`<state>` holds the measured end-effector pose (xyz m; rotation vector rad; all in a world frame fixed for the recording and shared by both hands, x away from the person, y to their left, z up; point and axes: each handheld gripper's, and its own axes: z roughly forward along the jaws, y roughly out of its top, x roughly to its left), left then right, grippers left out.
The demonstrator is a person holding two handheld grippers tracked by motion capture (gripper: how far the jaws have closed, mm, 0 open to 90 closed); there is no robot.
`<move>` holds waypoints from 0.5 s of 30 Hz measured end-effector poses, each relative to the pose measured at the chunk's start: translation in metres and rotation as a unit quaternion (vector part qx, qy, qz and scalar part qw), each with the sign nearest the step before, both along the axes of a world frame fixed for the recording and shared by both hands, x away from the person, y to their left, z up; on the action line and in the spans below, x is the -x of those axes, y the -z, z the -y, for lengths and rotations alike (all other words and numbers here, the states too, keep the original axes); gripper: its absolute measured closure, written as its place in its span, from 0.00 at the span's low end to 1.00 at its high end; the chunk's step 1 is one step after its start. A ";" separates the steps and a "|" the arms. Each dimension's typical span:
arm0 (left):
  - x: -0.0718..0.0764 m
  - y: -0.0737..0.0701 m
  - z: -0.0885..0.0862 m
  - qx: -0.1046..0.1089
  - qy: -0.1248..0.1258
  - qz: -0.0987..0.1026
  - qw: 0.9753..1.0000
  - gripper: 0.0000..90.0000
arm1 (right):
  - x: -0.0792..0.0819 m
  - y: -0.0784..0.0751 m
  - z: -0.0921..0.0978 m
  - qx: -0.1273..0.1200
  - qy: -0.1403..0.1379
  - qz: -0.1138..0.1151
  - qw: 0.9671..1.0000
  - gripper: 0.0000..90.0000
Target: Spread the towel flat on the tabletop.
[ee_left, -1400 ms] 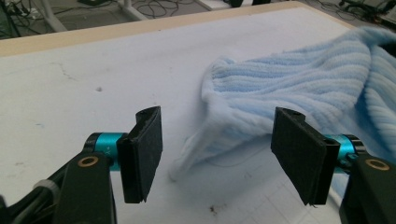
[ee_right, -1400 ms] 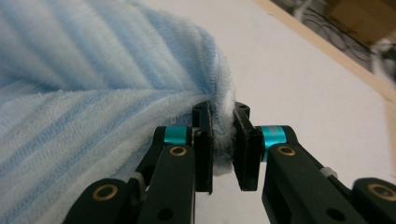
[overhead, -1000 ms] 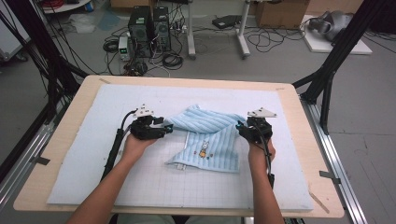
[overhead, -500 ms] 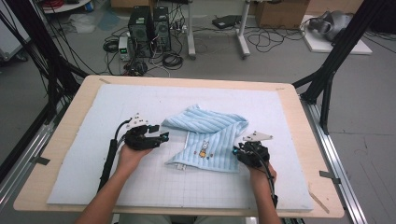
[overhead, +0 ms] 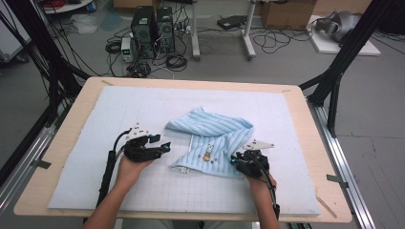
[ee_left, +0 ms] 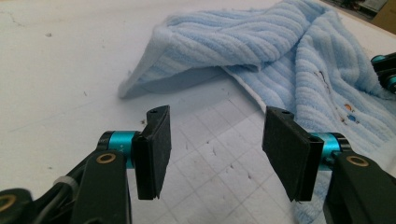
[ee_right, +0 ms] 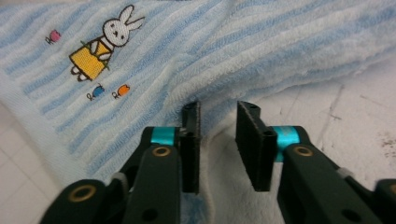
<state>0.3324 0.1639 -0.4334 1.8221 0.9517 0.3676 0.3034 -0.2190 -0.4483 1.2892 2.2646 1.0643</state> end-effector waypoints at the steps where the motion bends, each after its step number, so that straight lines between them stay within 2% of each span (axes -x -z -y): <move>1: 0.000 0.000 0.000 0.001 0.000 0.000 1.000 0.47 | 0.000 0.000 0.001 -0.004 -0.002 -0.004 1.000 0.94; 2: 0.000 0.000 0.000 0.002 -0.001 0.000 1.000 0.47 | 0.000 0.000 0.001 -0.004 -0.002 -0.004 1.000 0.94; 3: -0.001 0.001 0.001 0.004 -0.002 -0.002 1.000 0.47 | 0.000 0.000 0.001 -0.009 -0.015 -0.005 1.000 0.98; 4: -0.001 0.001 0.000 0.003 -0.001 -0.002 1.000 0.47 | 0.003 -0.002 -0.003 0.016 -0.021 0.008 1.000 0.98; 5: -0.001 0.001 0.000 0.000 -0.001 -0.003 1.000 0.47 | 0.003 -0.002 -0.003 0.016 -0.021 0.008 1.000 0.98; 6: -0.001 0.001 0.000 0.000 -0.001 -0.002 1.000 0.47 | 0.007 -0.003 -0.001 0.032 -0.015 0.015 0.999 0.98; 11: 0.001 0.000 -0.001 -0.002 0.004 -0.001 1.000 0.47 | 0.018 -0.007 0.014 0.050 0.005 0.029 0.998 0.98; 13: 0.001 0.000 0.001 0.000 0.004 -0.001 1.000 0.47 | 0.024 -0.009 0.022 0.064 0.016 0.032 0.997 0.98; 14: 0.001 0.000 0.001 -0.001 0.005 -0.001 1.000 0.48 | 0.029 -0.010 0.028 0.081 0.027 0.033 0.996 0.98; 15: 0.001 0.000 0.002 0.002 0.006 -0.001 1.000 0.48 | 0.029 -0.010 0.028 0.081 0.027 0.033 0.996 0.98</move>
